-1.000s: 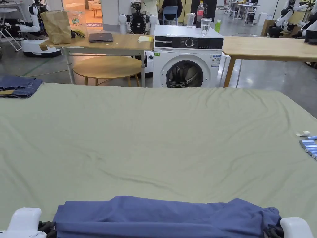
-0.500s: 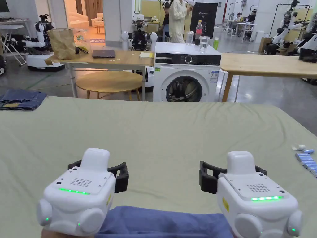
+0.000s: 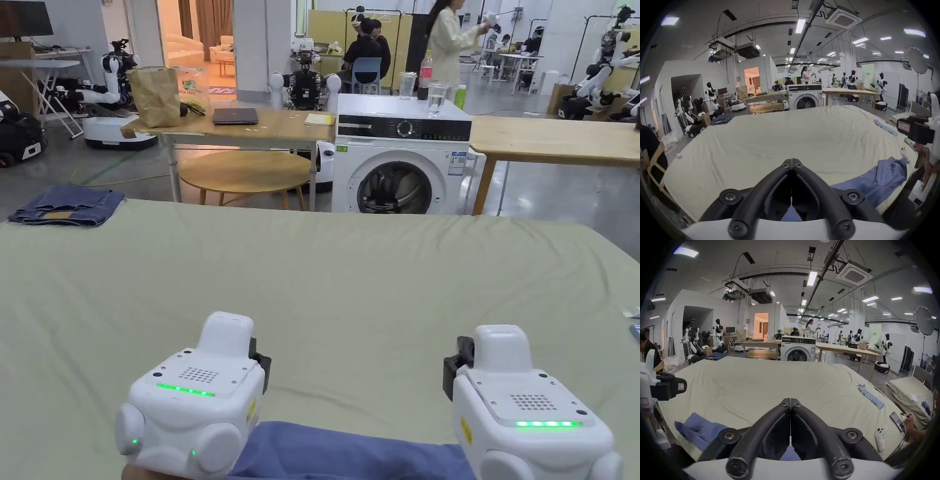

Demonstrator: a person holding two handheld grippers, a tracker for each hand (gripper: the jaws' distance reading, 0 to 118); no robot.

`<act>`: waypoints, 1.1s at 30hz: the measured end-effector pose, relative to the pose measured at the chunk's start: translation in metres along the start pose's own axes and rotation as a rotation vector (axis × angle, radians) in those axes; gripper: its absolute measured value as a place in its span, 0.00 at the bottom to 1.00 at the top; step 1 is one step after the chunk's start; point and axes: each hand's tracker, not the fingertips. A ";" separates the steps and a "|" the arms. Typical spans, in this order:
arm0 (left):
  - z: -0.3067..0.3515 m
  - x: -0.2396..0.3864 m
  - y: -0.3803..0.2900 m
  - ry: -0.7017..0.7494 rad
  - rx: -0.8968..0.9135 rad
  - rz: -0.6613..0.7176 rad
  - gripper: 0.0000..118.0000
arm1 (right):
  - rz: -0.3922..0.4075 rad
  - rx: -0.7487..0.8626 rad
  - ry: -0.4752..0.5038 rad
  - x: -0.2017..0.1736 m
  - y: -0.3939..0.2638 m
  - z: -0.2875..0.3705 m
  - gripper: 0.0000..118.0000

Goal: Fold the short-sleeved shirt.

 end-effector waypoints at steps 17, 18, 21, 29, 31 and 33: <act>-0.022 -0.212 -0.204 -0.395 -0.310 1.138 0.99 | -0.019 -0.058 0.036 -0.027 -0.008 -0.005 0.00; -0.023 -0.207 -0.209 -0.517 -0.242 1.220 0.99 | -0.016 -0.058 0.037 -0.028 -0.008 -0.006 0.00; -0.041 -0.186 -0.214 -0.719 -0.203 1.374 0.94 | -0.009 -0.059 0.041 -0.031 -0.006 -0.007 0.00; -0.062 -0.156 -0.189 -0.363 -0.213 1.209 0.05 | 0.009 -0.072 0.030 -0.026 -0.007 -0.008 0.00; -0.054 -0.171 -0.178 -0.278 -0.180 1.112 0.05 | 0.007 -0.077 0.024 -0.023 -0.010 -0.008 0.00; -0.051 -0.187 -0.170 -0.241 -0.182 1.073 0.05 | 0.001 -0.086 0.020 -0.021 -0.013 -0.008 0.00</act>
